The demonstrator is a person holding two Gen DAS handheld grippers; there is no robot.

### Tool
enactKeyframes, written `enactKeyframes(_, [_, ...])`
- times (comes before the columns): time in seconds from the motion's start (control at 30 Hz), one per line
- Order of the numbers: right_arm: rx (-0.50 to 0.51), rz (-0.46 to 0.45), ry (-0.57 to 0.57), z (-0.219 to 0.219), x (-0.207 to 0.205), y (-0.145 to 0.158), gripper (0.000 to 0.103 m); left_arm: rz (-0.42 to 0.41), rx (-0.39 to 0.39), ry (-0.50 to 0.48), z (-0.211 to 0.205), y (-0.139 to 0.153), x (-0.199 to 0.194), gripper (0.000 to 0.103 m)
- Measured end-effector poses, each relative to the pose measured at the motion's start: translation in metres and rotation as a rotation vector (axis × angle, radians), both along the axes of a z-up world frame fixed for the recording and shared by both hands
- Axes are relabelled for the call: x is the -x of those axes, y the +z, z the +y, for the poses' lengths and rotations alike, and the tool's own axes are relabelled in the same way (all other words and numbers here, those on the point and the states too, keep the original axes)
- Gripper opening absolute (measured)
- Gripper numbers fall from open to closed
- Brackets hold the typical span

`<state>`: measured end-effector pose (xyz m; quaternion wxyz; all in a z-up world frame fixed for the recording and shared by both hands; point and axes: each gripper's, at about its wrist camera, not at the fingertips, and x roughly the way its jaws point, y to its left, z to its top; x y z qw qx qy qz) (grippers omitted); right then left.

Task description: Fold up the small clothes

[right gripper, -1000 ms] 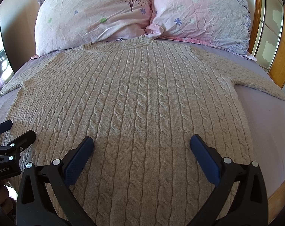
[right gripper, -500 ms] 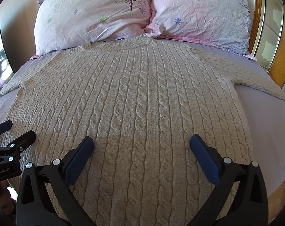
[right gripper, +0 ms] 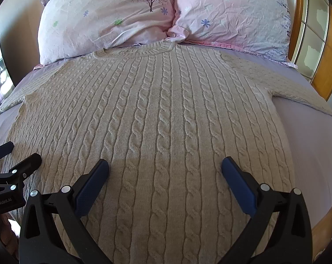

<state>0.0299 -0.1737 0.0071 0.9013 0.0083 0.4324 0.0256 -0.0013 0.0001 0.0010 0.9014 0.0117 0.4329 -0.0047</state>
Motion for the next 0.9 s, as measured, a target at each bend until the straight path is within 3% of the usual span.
enactKeyframes(0.9, [0.001, 0.048, -0.043, 0.0013, -0.0003, -0.0041, 0.102, 0.013, 0.0, -0.003, -0.0006, -0.0007, -0.0003, 0.101])
